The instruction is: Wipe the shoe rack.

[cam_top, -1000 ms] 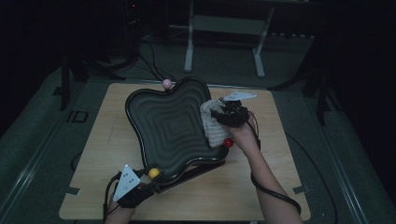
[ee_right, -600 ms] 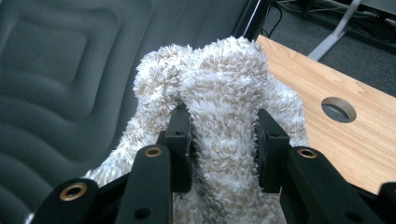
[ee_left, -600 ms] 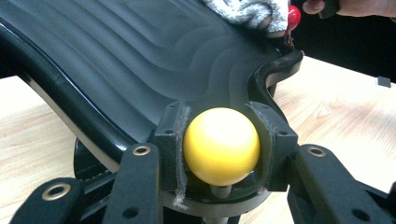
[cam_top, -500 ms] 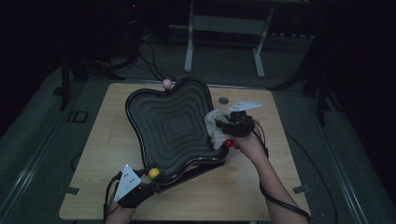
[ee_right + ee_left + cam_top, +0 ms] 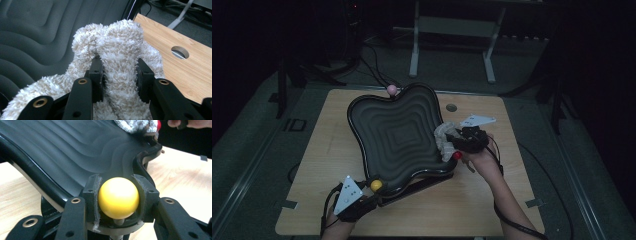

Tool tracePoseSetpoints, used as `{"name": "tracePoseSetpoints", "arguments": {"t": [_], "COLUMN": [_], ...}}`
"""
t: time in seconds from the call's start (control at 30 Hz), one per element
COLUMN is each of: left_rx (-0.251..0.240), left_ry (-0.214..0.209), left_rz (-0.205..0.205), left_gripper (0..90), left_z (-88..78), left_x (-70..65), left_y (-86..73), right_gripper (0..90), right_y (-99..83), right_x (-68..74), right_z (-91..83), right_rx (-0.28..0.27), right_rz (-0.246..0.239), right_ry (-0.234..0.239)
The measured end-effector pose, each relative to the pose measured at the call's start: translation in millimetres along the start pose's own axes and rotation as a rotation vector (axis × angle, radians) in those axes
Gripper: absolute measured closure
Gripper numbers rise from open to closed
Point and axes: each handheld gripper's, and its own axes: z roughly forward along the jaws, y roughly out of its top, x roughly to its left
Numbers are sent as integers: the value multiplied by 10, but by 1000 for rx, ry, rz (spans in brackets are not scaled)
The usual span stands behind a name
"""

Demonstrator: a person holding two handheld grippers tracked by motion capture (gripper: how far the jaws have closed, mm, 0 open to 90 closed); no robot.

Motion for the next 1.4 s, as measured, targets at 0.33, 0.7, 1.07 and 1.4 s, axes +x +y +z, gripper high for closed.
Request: {"name": "tracePoseSetpoints", "arguments": {"t": [0.33, 0.7, 1.07, 1.4], "left_rx": [-26, -35, -53, -45], "left_ry": [-34, -34, -28, -26], "left_rz": [-7, -13, -32, -30], "left_gripper": [592, 592, 591, 592], "left_z": [3, 4, 5, 6], "left_x": [40, 39, 30, 22], "left_y": [-29, -43, -61, -49], "right_gripper": [655, 660, 655, 657], "right_y": [34, 725, 1226, 1143], "right_x": [-59, -119, -36, -15], "right_z": [-3, 14, 317, 599], "right_rx": [-31, -146, -197, -107], "right_rz": [65, 61, 59, 80], "right_ry": [25, -9, -22, -83]}}
